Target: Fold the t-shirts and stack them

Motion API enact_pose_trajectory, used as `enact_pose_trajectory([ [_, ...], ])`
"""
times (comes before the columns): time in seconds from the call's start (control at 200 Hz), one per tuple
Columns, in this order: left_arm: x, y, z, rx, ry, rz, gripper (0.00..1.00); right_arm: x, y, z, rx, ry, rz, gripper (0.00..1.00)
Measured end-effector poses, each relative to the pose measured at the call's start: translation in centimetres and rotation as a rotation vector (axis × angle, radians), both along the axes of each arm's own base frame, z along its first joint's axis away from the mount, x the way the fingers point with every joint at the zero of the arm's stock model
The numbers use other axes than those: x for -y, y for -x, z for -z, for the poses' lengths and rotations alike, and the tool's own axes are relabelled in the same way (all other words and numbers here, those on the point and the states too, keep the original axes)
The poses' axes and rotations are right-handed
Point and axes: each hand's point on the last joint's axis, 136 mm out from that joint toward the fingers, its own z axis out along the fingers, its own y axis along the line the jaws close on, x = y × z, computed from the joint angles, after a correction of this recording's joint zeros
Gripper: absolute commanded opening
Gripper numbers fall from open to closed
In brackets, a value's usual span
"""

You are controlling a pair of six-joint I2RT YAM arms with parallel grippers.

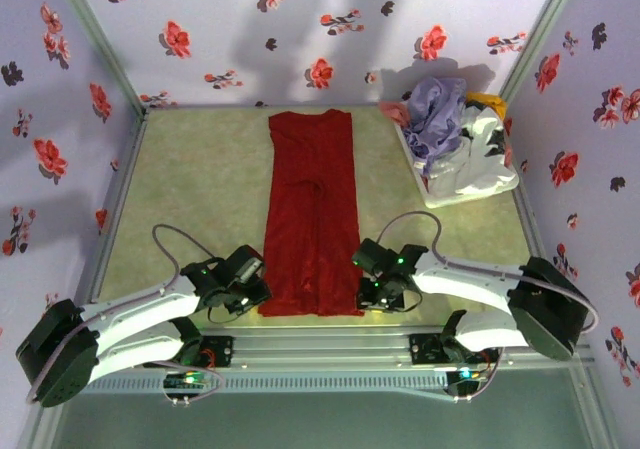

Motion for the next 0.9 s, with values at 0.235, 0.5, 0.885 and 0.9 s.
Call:
enact_pose_trajectory([
  [0.235,0.0,0.1,0.0,0.007,-0.005,0.007,0.32,-1.3,0.0,0.3,0.004,-0.014,-0.027,0.32],
  [0.5,-0.2,0.2,0.1,0.019,-0.032,0.006,0.16,-1.8,-0.7,0.1,0.030,-0.007,-0.036,0.18],
  [0.885,1.3,0.8,-0.6,0.051,0.005,0.049,0.00,-2.4,-1.0,-1.6,0.093,-0.079,-0.042,0.00],
  [0.9,1.4,0.9,-0.7,0.054,0.007,0.053,0.00,-2.3,-0.9,-1.7,0.096,-0.085,-0.044,0.00],
])
